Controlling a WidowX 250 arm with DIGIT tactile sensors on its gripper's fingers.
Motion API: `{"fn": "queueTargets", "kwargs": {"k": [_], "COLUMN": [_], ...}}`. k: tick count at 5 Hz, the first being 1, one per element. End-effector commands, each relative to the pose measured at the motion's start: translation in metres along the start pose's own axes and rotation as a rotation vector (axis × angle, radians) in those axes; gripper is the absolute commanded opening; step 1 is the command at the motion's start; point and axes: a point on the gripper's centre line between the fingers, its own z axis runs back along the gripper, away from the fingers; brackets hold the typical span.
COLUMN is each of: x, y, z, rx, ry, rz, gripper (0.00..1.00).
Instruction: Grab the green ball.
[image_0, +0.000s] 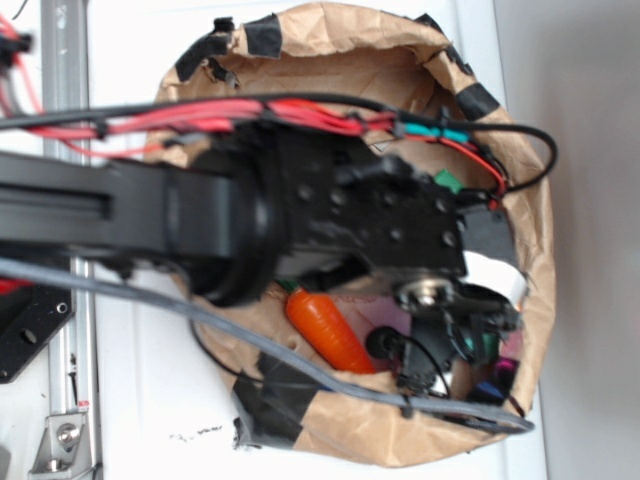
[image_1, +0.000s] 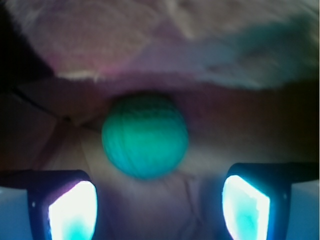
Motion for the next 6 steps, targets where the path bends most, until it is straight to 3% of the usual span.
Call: {"fn": "queueTargets", "kwargs": {"k": [1, 3, 5, 6], "x": [0.029, 0.018, -0.021, -0.036], "y": [-0.002, 0.000, 0.031, 0.041], "z": [-0.006, -0.001, 0.103, 0.141], "rx": [0.064, 0.088, 0.216, 0.242], "ry": [-0.100, -0.108, -0.123, -0.091], "rz": [-0.019, 0.026, 0.183, 0.257], "gripper": [0.00, 0.00, 0.00, 0.00]}}
